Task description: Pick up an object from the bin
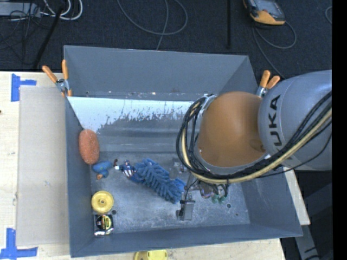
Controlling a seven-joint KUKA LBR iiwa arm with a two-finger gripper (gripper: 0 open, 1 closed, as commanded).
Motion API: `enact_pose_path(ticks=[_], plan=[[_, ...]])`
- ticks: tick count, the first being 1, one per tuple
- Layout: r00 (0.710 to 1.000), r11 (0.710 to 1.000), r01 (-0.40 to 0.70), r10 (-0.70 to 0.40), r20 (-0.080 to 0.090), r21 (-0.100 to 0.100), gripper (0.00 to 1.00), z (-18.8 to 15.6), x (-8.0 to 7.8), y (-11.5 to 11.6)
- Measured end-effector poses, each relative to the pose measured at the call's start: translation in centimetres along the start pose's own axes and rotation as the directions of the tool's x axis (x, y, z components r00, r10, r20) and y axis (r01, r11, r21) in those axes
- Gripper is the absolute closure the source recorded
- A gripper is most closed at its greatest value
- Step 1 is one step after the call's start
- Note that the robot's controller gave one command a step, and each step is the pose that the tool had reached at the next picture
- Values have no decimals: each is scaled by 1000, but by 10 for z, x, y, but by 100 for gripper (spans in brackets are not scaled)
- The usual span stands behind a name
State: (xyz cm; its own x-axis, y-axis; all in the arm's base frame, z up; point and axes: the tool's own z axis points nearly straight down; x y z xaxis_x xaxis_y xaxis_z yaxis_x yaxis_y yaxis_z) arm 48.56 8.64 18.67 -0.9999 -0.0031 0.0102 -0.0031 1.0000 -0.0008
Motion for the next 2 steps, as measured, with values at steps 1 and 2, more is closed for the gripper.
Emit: enact_pose_path(ticks=[1, 2], plan=[[1000, 1000, -3, 3, 8, -1, 0, -4, -2, 0], [1000, 1000, 18, -18, 16, -2, 0, 36, -43, 12]])
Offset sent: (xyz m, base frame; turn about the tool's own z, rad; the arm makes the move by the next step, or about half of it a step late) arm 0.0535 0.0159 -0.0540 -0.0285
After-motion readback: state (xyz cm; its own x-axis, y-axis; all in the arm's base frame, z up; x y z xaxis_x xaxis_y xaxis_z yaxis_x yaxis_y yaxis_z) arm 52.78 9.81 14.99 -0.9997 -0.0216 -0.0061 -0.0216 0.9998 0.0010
